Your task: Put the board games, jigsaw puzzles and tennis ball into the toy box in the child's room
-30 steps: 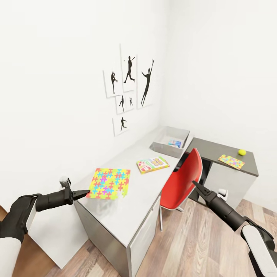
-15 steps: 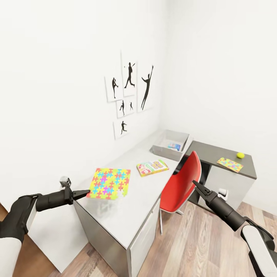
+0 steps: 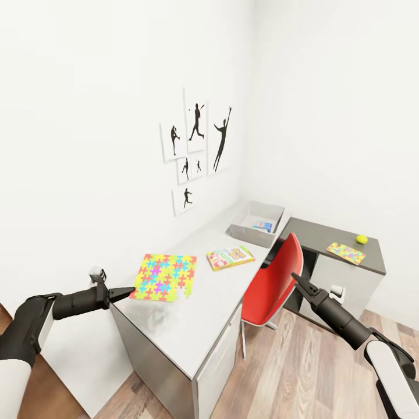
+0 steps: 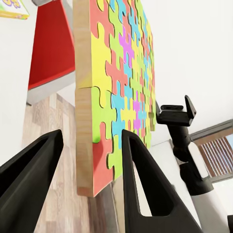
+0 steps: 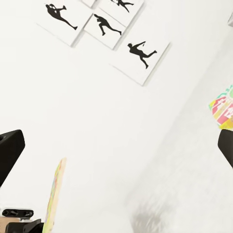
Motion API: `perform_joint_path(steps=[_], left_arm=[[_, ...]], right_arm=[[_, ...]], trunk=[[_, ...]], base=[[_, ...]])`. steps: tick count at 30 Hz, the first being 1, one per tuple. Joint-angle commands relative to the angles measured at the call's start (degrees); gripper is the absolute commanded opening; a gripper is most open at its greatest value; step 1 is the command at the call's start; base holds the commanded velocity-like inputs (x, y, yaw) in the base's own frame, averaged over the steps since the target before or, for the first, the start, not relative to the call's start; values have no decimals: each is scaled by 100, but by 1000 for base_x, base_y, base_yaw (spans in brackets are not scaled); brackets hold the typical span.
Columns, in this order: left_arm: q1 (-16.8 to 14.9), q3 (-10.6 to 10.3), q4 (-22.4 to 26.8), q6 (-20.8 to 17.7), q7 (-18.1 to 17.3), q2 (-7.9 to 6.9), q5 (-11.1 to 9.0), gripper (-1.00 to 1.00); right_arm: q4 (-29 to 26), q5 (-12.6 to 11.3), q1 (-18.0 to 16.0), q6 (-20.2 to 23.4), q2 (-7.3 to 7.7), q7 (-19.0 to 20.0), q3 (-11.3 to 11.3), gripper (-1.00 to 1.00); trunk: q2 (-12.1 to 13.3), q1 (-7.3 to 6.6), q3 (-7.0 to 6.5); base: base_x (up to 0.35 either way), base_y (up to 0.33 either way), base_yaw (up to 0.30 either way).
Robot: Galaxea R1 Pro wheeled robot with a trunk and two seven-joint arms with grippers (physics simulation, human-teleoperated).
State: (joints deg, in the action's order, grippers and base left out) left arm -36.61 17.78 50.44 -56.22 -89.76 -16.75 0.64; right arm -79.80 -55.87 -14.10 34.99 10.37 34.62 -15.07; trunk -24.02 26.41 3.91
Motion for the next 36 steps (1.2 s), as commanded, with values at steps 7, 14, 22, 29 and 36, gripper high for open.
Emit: perform_joint_path(steps=[7,14,22,29,36], left_arm=[[-1,16,9,-57,-24,-24,-27,-100],[4,47,10,-46,-24,-24,-45,-100],[10,50,10,130,-24,16,-46,-100],[8,43,10,154,-24,28,-46,-100],[9,41,10,155,-24,31,-39,-100]], right_arm=[[0,-38,-6,49,8,9,-13,100],[0,-45,-6,52,16,10,-37,100],[76,-47,-6,55,17,13,-113,100],[194,-43,-6,68,17,35,-232,100],[202,-39,-6,63,17,30,-242,100]], trunk=[[110,-63,-106],[110,-63,-170],[110,-63,-234],[110,-63,-242],[110,-63,-242]], base=[[0,0,0],[0,0,0],[15,-162,0],[115,-282,0],[177,-258,0]])
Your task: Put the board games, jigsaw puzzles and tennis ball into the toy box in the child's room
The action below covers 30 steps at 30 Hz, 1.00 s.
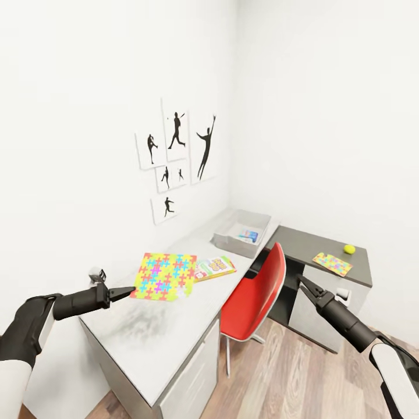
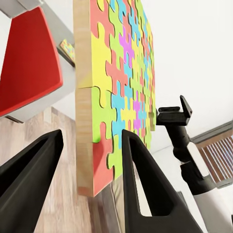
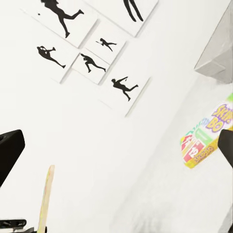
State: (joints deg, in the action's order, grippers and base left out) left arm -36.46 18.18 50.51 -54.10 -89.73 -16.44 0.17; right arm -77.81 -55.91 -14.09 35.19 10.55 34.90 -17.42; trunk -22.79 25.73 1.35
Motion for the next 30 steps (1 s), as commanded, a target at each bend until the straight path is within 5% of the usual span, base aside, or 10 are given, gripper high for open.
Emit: perform_joint_path(steps=[1,30], left_arm=[[-4,2,3,-57,-27,0,8,-100],[-2,-6,3,-57,-27,9,9,-100]], right_arm=[[2,-35,-6,42,0,4,-7,100],[-11,-25,-6,40,-8,0,-4,100]], trunk=[[-13,6,13],[-13,6,-8]], base=[[183,-256,0],[184,-256,41]])
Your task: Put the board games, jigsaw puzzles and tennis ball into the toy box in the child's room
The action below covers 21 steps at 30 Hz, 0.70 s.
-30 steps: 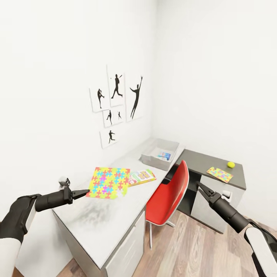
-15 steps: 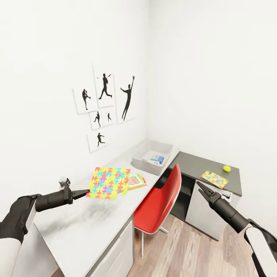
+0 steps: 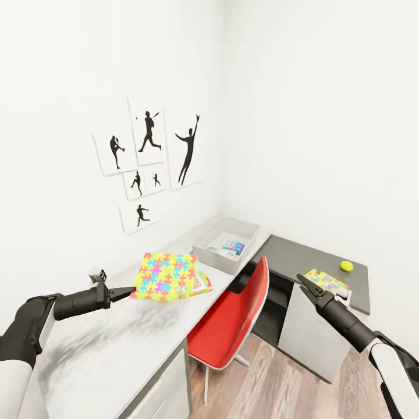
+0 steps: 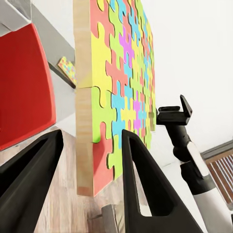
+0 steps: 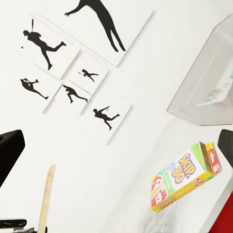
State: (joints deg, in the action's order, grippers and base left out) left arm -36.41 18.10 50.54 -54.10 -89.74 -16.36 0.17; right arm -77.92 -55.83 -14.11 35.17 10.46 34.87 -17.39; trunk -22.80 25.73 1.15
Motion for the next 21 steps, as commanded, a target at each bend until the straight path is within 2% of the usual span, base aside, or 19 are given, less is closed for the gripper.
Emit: perform_joint_path(steps=[1,7,12,16,18,21], left_arm=[[-6,1,0,-57,-26,1,9,-100],[-6,1,0,-57,-26,1,9,-100],[-6,0,0,-57,-26,4,9,-100],[-6,0,0,-57,-26,9,9,-100],[-6,0,0,-57,-26,9,9,-100],[-6,0,0,-57,-26,10,9,-100]], right_arm=[[2,-34,-4,42,0,2,-8,100],[5,-35,-4,42,0,2,-4,100],[-29,-35,-4,42,9,5,-10,100],[-300,-34,-4,105,16,-11,-12,100],[-452,-33,-3,217,44,-29,-25,100],[-750,-39,2,827,220,-67,-209,100]], trunk=[[-12,6,8],[-12,6,-8],[-12,6,-8],[-12,6,-8],[-12,6,-8],[-12,6,-8]], base=[[184,-256,233],[184,-256,175],[184,-256,6],[184,-256,1],[184,-256,0],[184,-256,0]])
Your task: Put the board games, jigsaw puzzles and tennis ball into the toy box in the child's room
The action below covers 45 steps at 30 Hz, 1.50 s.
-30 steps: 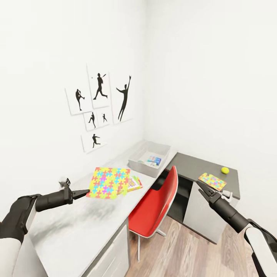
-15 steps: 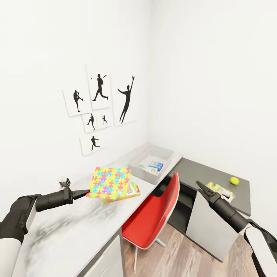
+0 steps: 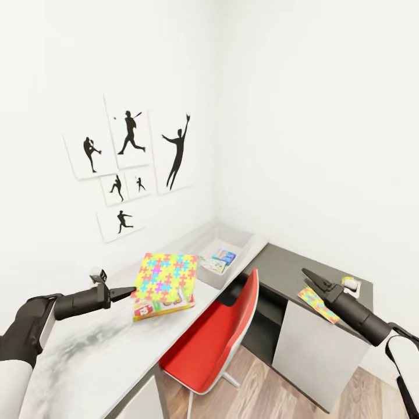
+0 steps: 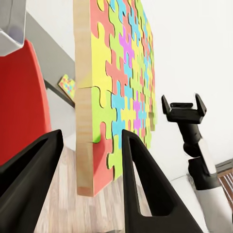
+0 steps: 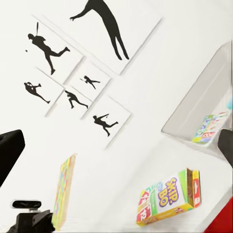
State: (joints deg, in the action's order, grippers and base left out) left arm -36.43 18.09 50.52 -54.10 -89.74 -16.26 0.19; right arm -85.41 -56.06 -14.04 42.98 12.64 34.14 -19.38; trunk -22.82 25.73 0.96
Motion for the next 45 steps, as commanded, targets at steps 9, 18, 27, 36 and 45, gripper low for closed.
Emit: perform_joint_path(steps=[9,18,27,36,45], left_arm=[[-5,-20,-2,-57,-26,111,59,-100],[-5,1,-7,-55,-26,114,65,-100],[0,9,-7,-56,-26,101,53,-100],[4,15,-7,-57,-26,85,38,-100],[13,20,-7,-57,-26,70,18,-100]], right_arm=[[-295,-25,-12,1447,130,-767,-785,100],[-325,-88,-11,1487,51,-974,-991,100],[-329,-89,-11,1484,38,-919,-989,100],[-327,-89,-11,1485,37,-876,-987,100],[-327,-89,-11,1485,37,-873,-980,100]], trunk=[[-10,5,10],[-10,5,10],[-10,5,10],[-10,5,10],[-10,5,10]], base=[[184,-256,0],[184,-255,12],[177,-253,238],[153,-264,279],[114,-276,281]])
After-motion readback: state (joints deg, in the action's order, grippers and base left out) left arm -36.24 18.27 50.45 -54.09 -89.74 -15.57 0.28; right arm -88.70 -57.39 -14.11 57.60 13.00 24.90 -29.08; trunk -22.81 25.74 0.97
